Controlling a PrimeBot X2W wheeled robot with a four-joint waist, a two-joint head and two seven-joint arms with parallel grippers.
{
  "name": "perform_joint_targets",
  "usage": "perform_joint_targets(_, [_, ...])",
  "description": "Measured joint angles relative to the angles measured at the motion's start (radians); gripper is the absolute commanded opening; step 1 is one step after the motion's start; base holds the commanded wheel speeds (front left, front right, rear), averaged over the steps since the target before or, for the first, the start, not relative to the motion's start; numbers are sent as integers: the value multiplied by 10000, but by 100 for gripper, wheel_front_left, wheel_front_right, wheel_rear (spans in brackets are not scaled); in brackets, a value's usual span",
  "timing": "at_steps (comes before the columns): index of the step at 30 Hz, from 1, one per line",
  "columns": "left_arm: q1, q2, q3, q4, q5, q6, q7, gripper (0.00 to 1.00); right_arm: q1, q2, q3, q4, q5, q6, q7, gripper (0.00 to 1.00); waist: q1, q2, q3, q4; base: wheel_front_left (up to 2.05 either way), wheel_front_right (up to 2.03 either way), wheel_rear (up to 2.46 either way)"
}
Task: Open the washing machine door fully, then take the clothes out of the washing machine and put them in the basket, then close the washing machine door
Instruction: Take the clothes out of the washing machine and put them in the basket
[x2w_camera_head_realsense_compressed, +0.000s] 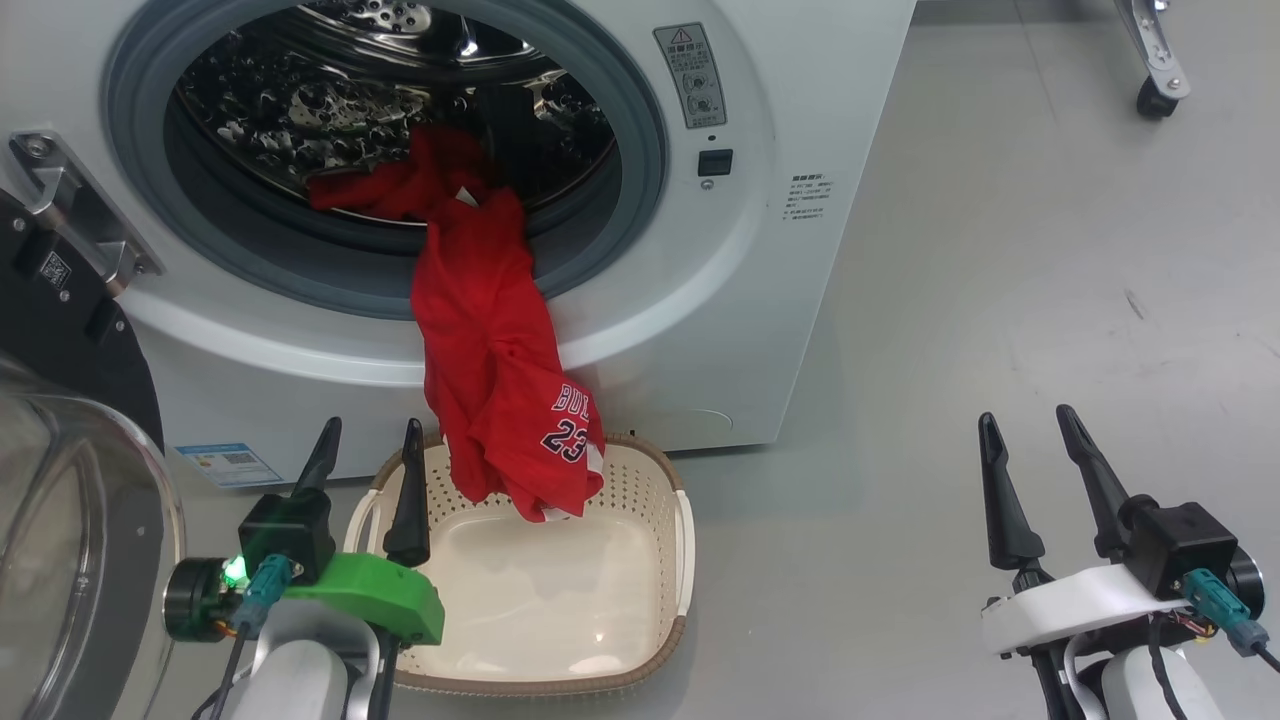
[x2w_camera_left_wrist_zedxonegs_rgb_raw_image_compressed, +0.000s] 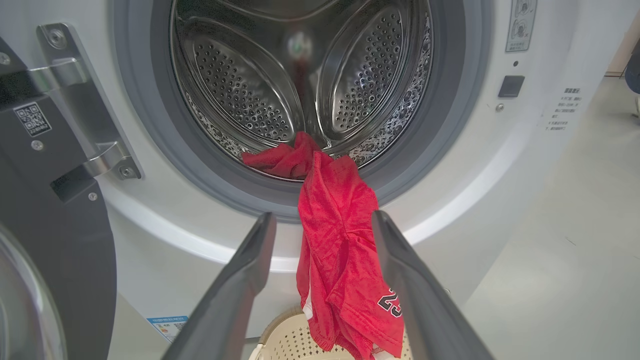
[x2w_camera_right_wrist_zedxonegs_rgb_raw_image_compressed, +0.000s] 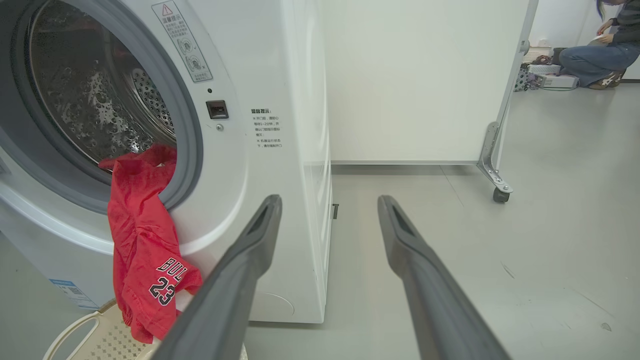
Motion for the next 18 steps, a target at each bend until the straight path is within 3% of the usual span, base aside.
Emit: perform_joint_targets(18, [845,4,-36,-786,0,140,0,100,241,0,15,-36,-33,-44,0,100,0,0,-229,-16,0,0,0])
